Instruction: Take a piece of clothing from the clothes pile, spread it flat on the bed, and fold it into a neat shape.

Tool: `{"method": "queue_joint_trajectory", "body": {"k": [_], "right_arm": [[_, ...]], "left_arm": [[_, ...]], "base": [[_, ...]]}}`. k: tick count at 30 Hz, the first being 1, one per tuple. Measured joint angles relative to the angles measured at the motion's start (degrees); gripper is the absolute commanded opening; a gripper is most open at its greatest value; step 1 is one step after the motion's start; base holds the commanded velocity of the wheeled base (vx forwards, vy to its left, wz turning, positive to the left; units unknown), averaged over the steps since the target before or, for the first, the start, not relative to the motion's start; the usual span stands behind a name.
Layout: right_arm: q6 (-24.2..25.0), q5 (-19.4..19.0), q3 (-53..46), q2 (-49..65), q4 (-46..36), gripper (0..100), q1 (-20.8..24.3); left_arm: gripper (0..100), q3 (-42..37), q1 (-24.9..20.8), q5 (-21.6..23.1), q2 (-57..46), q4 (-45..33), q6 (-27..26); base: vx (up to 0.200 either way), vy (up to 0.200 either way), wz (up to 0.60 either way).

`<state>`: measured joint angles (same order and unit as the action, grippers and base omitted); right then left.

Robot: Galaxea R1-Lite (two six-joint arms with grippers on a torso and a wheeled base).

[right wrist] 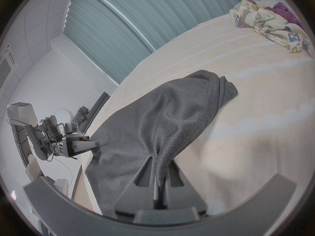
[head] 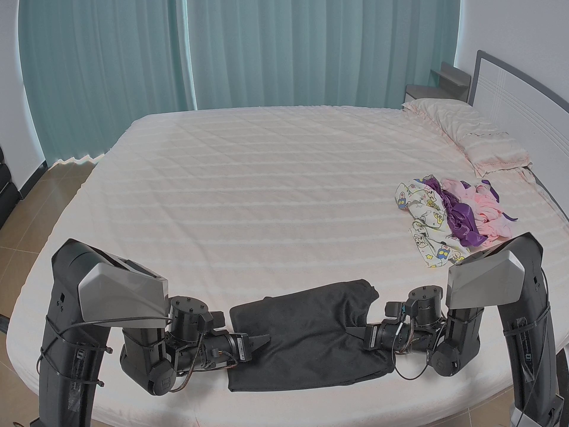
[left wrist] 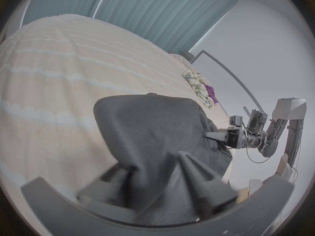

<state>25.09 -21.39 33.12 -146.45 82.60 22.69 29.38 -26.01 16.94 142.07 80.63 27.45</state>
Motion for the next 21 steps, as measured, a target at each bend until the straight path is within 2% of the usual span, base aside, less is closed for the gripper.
{"method": "queue_joint_trajectory", "body": {"k": [9,13,21], "right_arm": [[0.7,-1.5,-1.2,0.6,2.1,0,-0.1],[2.1,-2.0,-2.6,1.2,4.6,0,-0.2],[3.6,-2.0,-5.0,2.0,6.4,0,-0.5]], "left_arm": [[0,-0.5,0.0,-0.2,-0.6,0.0,1.2],[0,-0.8,-0.2,-0.6,-1.7,0.0,4.2],[0,-2.6,-1.7,-0.7,-4.6,-0.1,5.7]], "base": [[0.000,0.000,0.00],[0.000,0.000,0.00],[0.000,-0.200,0.00]]}}
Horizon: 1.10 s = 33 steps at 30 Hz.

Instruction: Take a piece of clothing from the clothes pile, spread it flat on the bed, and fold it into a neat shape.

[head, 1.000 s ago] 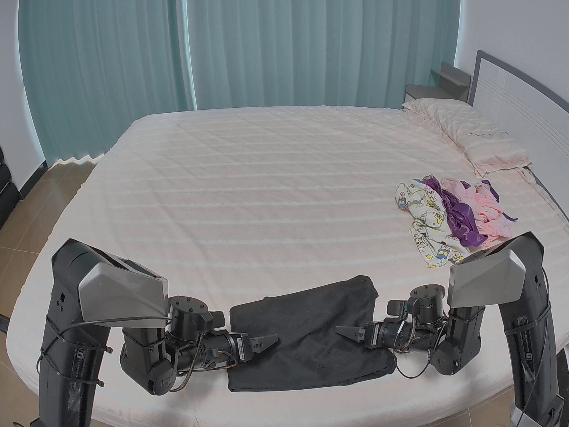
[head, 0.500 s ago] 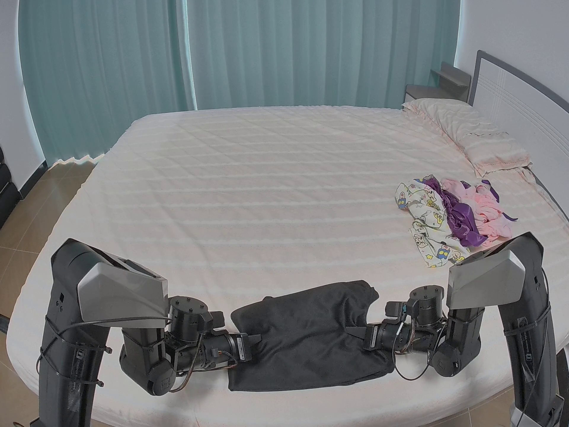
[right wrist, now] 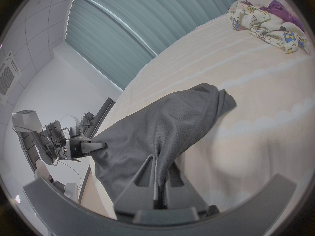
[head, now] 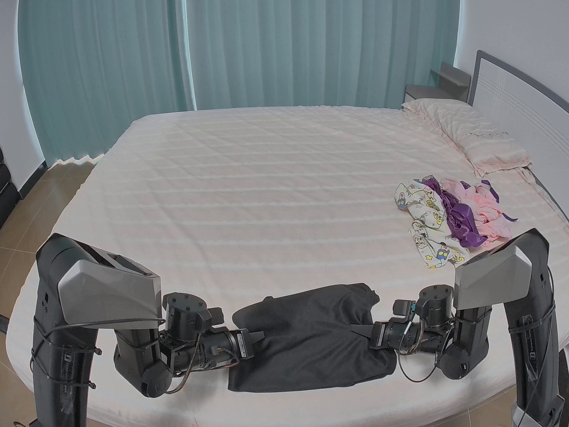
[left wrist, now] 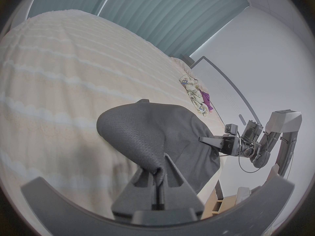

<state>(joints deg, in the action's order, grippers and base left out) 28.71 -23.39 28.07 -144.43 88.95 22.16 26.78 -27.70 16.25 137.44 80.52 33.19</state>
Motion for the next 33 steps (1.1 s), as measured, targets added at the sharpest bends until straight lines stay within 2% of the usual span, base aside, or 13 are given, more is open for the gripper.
{"method": "queue_joint_trajectory", "body": {"k": [33], "right_arm": [[-0.2,0.2,-6.1,6.8,0.0,0,-1.8]], "left_arm": [[0,-2.3,-2.6,-1.5,-5.0,0.0,0.2]], "base": [[0.000,-0.200,0.00]]}}
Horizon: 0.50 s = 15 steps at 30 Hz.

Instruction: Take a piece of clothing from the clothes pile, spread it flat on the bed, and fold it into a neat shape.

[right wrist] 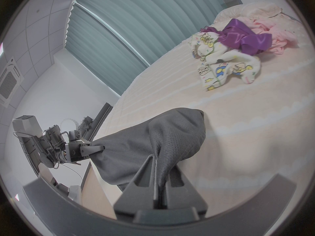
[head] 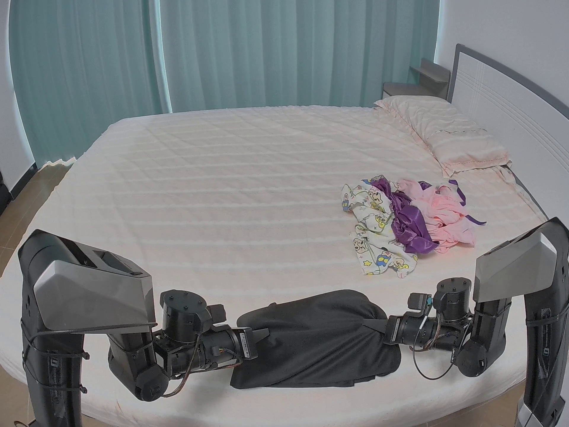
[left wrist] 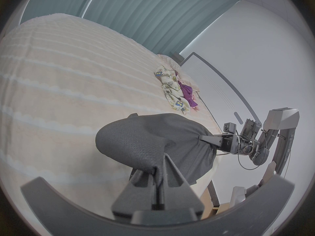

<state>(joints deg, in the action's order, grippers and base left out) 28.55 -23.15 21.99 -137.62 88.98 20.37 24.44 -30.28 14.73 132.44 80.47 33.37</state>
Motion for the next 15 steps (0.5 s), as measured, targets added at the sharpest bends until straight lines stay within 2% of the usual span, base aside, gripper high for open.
{"method": "queue_joint_trajectory", "body": {"k": [15], "right_arm": [[-0.5,0.2,-1.3,0.4,0.0,0,0.0]], "left_arm": [[0,0.4,-0.3,0.1,0.1,-0.2,1.9]], "base": [[0.000,-0.200,0.00]]}}
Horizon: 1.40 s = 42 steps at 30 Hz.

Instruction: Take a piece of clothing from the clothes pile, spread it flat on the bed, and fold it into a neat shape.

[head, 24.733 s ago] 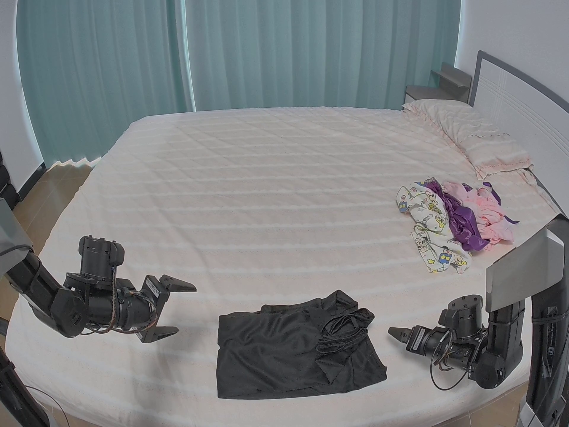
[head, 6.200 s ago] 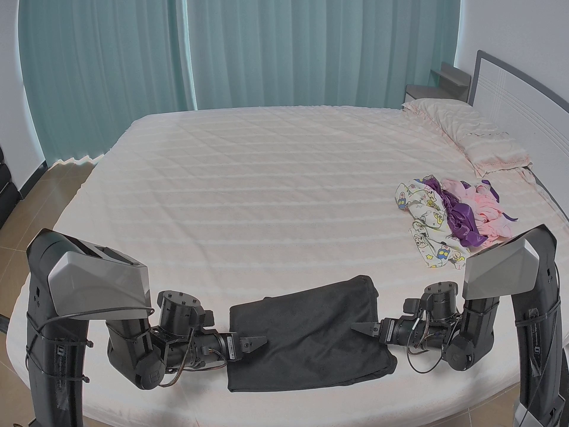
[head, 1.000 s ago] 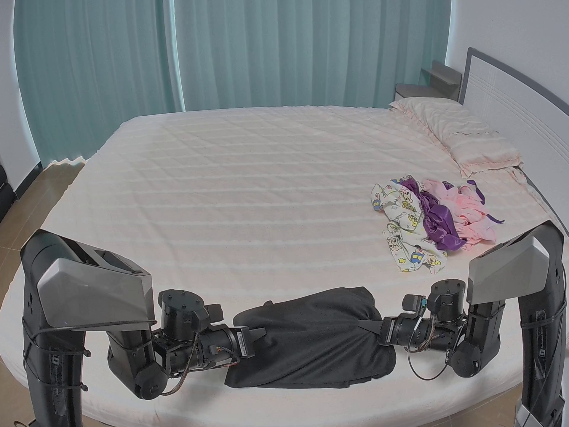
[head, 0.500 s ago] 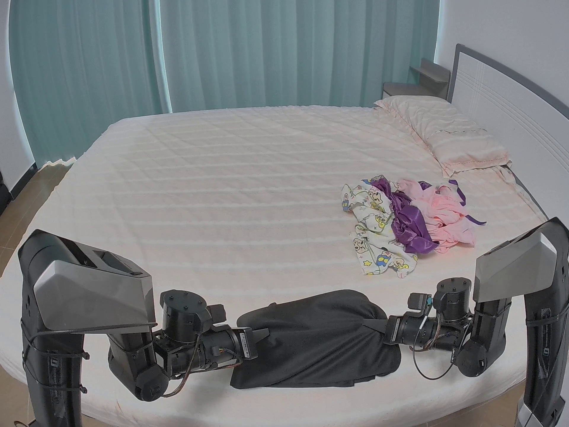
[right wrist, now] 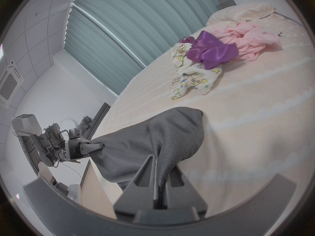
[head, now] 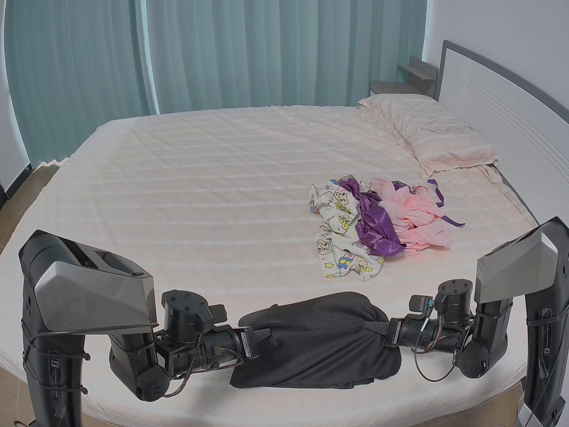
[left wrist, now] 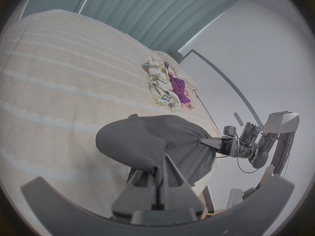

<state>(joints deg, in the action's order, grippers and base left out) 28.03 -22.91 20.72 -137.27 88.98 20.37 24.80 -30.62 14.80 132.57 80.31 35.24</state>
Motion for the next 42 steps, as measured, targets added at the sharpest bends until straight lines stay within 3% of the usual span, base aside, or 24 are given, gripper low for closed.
{"method": "queue_joint_trajectory", "body": {"k": [10,11,12,13,22,30,40,41,42], "right_arm": [[0.0,0.0,-0.1,-0.2,0.0,0,0.1],[-0.1,0.0,-0.1,-0.4,0.0,0,0.1],[-0.1,0.0,-0.1,-0.5,0.0,0,0.2],[-0.3,-0.1,-0.2,-0.6,0.0,100,0.2],[-3.1,-0.4,-2.7,-2.3,0.0,100,0.6],[-3.0,-0.5,-0.2,-2.6,0.0,100,-4.0],[4.8,-0.7,6.3,-3.4,0.0,100,-7.5],[4.9,-0.7,6.5,-3.6,0.0,100,-7.6],[4.9,-0.7,6.8,-3.7,0.0,100,-7.6]], "left_arm": [[0,-0.7,0.0,0.0,0.9,0.2,0.1],[100,-1.1,0.0,0.0,1.0,0.2,0.1],[100,-1.4,0.1,0.1,1.2,0.1,0.2],[100,-1.7,0.1,0.1,1.3,0.2,0.2],[100,-4.9,0.9,0.4,2.5,-0.2,-0.7],[100,-3.3,4.2,0.0,3.4,-0.2,-0.6],[100,0.8,4.8,-3.9,5.7,-0.9,-0.4],[0,1.2,4.7,-4.3,5.8,-1.2,-0.4],[0,1.5,4.7,-4.7,6.0,-1.8,-0.4]], "base": [[0.000,-0.020,0.00],[0.000,0.000,0.00],[0.000,0.000,0.00],[0.000,0.000,0.00],[0.000,0.000,0.00],[0.000,0.000,0.00],[0.000,0.000,0.00],[0.000,0.000,0.00],[0.000,0.000,0.00]]}}
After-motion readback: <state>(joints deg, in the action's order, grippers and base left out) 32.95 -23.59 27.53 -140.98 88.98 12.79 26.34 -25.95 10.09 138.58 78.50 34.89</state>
